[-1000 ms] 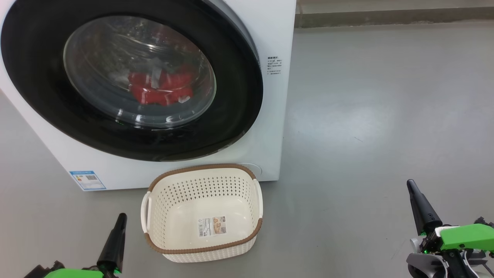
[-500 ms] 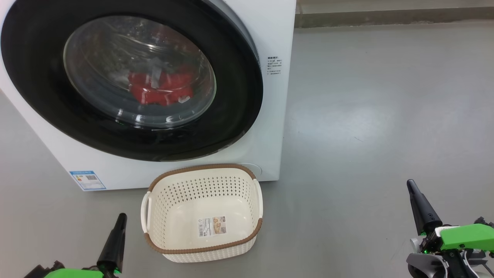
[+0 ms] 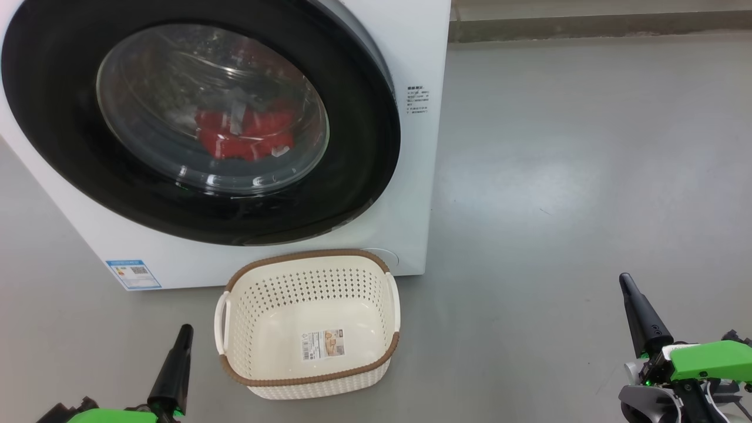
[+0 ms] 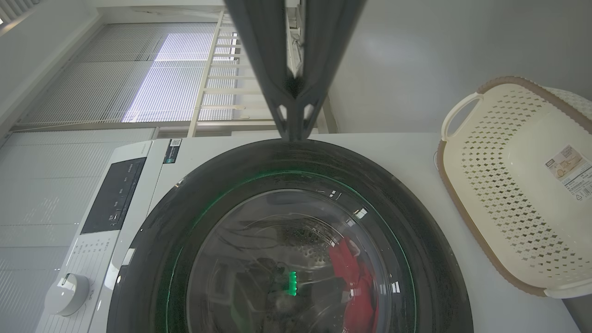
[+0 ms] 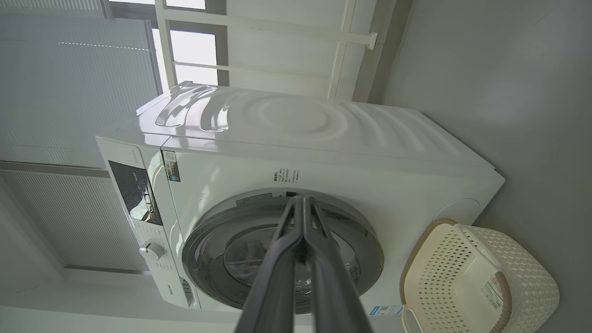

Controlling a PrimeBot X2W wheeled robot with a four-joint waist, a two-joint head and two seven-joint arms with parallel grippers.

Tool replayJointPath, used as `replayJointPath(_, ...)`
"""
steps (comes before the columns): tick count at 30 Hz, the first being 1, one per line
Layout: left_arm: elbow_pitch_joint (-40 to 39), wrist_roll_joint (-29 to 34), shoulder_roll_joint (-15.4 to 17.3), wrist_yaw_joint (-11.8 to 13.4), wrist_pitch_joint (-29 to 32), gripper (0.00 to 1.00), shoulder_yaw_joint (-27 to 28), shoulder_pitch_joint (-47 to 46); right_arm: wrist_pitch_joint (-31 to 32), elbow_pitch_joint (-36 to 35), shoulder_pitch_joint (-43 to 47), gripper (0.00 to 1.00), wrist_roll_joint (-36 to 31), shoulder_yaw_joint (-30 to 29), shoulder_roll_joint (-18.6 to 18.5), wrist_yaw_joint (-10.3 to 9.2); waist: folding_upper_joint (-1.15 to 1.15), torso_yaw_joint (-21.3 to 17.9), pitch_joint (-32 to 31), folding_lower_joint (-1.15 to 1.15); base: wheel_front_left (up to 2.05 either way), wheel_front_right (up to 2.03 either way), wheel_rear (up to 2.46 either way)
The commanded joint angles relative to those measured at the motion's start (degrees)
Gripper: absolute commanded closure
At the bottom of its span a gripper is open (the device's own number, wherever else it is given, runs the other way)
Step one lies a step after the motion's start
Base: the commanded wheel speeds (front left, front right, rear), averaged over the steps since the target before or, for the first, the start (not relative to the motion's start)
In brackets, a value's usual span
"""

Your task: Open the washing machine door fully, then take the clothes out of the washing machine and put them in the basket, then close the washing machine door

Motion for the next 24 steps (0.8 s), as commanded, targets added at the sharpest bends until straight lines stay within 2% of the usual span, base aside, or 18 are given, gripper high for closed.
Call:
replayJointPath(1, -1.57, 0.62, 0.43, -0.41, 0.46, 1.00, 2.07, -2.52, 0.36, -1.67, -2.55, 1.00, -0.53, 1.25, -0.68, -0.03, 0.00, 0.00, 0.00, 0.00, 0.00, 0.00, 0.00)
replayJointPath(24, -1.57, 0.62, 0.43, -0.41, 0.46, 1.00, 2.07, -2.51, 0.36, -1.67, -2.55, 1.00, -0.53, 1.25, -0.68, -0.03, 0.00, 0.00, 0.00, 0.00, 0.00, 0.00, 0.00)
